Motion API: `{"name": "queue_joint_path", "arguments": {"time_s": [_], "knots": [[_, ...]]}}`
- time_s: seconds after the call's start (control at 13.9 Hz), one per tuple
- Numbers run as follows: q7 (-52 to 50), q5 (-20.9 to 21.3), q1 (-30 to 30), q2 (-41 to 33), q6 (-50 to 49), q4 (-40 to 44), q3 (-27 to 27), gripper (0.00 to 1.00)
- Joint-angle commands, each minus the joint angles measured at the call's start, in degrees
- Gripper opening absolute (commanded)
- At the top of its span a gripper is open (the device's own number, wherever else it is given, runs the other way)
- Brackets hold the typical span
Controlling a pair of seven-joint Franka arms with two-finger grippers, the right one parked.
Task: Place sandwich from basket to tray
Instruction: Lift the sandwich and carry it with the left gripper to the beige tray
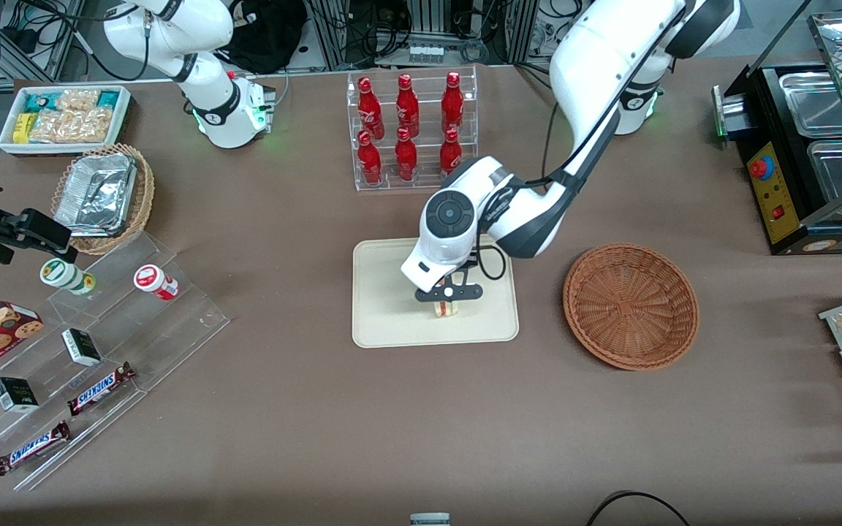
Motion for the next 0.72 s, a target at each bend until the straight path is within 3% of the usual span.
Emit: {"name": "queue_joint_path", "arguments": {"time_s": [0.0, 0.29, 0.43, 0.5, 0.58, 0.65], "knots": [[-0.7, 1.03, -1.69, 2.7, 2.52, 2.1, 0.5, 0.14], [0.01, 1.21, -2.48, 4.2, 4.29, 1.92, 0.59, 0.17], [0.01, 1.21, -2.66, 4.82, 4.29, 1.92, 0.59, 0.34], [-0.17, 1.21, -2.66, 4.73, 4.29, 1.92, 0.59, 0.5], [-0.26, 1.29, -2.66, 4.47, 4.2, 1.92, 0.59, 0.76], [-0.34, 1.29, -2.66, 3.94, 3.59, 1.92, 0.68, 0.94]]}}
